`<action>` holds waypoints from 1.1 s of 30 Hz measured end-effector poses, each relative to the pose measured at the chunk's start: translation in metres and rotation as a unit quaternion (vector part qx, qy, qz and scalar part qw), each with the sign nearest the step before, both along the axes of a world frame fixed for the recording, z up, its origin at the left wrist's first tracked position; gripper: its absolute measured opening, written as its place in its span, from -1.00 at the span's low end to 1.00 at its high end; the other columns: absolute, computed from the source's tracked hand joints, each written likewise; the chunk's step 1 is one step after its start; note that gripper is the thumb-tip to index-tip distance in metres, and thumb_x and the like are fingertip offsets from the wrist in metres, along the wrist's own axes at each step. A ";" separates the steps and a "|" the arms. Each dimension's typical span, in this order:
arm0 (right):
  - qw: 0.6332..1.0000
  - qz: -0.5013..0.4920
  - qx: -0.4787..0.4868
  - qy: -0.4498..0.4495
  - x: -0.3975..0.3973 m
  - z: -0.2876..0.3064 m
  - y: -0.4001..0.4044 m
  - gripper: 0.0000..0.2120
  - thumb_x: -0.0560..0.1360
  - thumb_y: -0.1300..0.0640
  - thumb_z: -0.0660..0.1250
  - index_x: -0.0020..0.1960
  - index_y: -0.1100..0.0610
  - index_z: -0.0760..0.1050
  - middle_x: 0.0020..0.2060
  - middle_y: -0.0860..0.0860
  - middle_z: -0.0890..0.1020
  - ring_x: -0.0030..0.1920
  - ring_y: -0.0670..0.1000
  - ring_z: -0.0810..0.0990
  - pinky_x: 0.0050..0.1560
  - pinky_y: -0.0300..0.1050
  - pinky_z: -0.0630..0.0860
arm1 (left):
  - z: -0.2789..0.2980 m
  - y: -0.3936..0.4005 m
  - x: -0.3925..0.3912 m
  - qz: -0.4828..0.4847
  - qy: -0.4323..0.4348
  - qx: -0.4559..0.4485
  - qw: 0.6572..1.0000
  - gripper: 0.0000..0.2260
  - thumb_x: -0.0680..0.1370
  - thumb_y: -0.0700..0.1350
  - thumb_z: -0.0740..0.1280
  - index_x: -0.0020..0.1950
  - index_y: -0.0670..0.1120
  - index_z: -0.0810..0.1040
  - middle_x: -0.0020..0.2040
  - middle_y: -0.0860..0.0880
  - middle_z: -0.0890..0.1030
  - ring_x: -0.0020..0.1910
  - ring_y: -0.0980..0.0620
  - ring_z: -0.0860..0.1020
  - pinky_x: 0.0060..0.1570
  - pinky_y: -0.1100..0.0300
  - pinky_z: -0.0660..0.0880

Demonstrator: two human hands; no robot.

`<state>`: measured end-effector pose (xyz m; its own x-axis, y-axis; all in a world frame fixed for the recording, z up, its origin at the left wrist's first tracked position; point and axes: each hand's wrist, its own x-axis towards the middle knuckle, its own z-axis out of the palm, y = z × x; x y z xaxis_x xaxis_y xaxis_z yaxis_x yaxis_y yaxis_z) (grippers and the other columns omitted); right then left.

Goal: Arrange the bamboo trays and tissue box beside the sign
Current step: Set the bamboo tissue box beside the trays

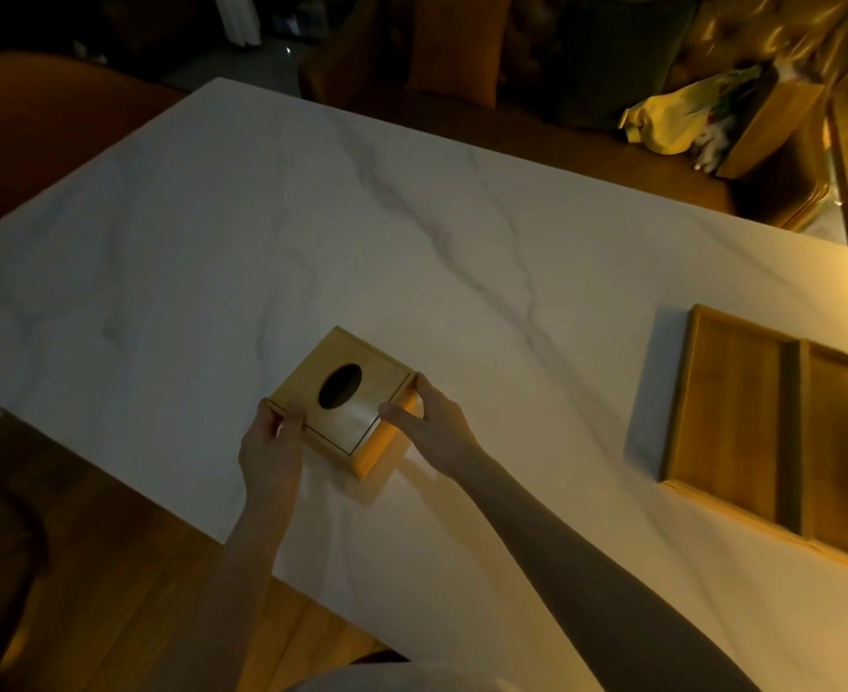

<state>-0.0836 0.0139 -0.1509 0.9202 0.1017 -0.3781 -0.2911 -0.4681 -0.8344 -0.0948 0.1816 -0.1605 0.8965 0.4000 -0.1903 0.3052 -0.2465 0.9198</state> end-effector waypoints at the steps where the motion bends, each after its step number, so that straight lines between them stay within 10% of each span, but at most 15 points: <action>1: 1.000 -0.007 -0.003 -0.010 -0.001 0.000 -0.003 -0.45 0.51 -0.08 0.23 0.39 0.15 0.20 0.33 0.12 0.42 0.23 0.14 0.43 0.03 -0.12 0.31 | 0.002 -0.003 -0.001 -0.007 -0.006 0.004 1.000 -0.82 0.54 -0.12 0.20 0.03 -0.19 0.49 -0.09 -0.10 0.55 -0.07 -0.04 0.48 -0.09 0.14 0.38; 9: 0.994 -0.081 -0.011 -0.067 -0.017 0.016 -0.049 -0.49 0.50 -0.05 0.26 0.36 0.16 0.28 0.30 0.10 0.46 0.25 0.10 0.42 0.01 -0.18 0.28 | 0.022 -0.038 -0.001 -0.089 -0.033 0.036 0.995 -0.82 0.54 -0.08 0.21 0.00 -0.17 0.48 -0.17 -0.08 0.53 -0.22 0.02 0.44 -0.25 0.24 0.36; 16: 0.976 -0.189 -0.008 -0.110 -0.042 0.043 -0.097 -0.61 0.46 -0.02 0.33 0.18 0.20 0.43 0.12 0.18 0.58 0.14 0.20 0.51 0.17 0.14 0.42 | 0.049 -0.087 -0.004 -0.180 -0.065 0.045 0.980 -0.84 0.52 -0.09 0.23 -0.05 -0.18 0.47 -0.29 0.05 0.51 -0.28 0.15 0.45 -0.31 0.26 0.34; 27: 0.933 -0.304 0.016 -0.194 -0.107 0.087 -0.177 -0.61 0.43 0.10 0.39 0.24 0.07 0.46 0.02 -0.10 0.58 0.05 -0.17 0.51 0.01 -0.35 0.40 | 0.082 -0.168 -0.030 -0.305 -0.148 0.060 0.939 -0.81 0.52 -0.03 0.23 -0.04 -0.16 0.47 -0.42 0.09 0.42 -0.43 0.13 0.40 -0.42 0.38 0.31; 33: 0.894 -0.404 0.001 -0.195 -0.162 0.092 -0.211 -0.54 0.39 0.05 0.43 0.26 0.03 0.45 0.08 -0.07 0.58 0.14 -0.06 0.51 0.10 -0.16 0.42 | 0.087 -0.215 -0.053 -0.390 -0.161 0.052 0.905 -0.76 0.50 -0.04 0.25 0.08 -0.15 0.49 -0.43 0.10 0.41 -0.47 0.13 0.41 -0.51 0.55 0.34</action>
<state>-0.2460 -0.1972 -0.0593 0.7550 -0.6556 -0.0140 -0.2212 -0.2345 -0.9466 -0.1478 -0.0333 -0.0735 0.9162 -0.3778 0.1337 -0.2792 -0.3625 0.8892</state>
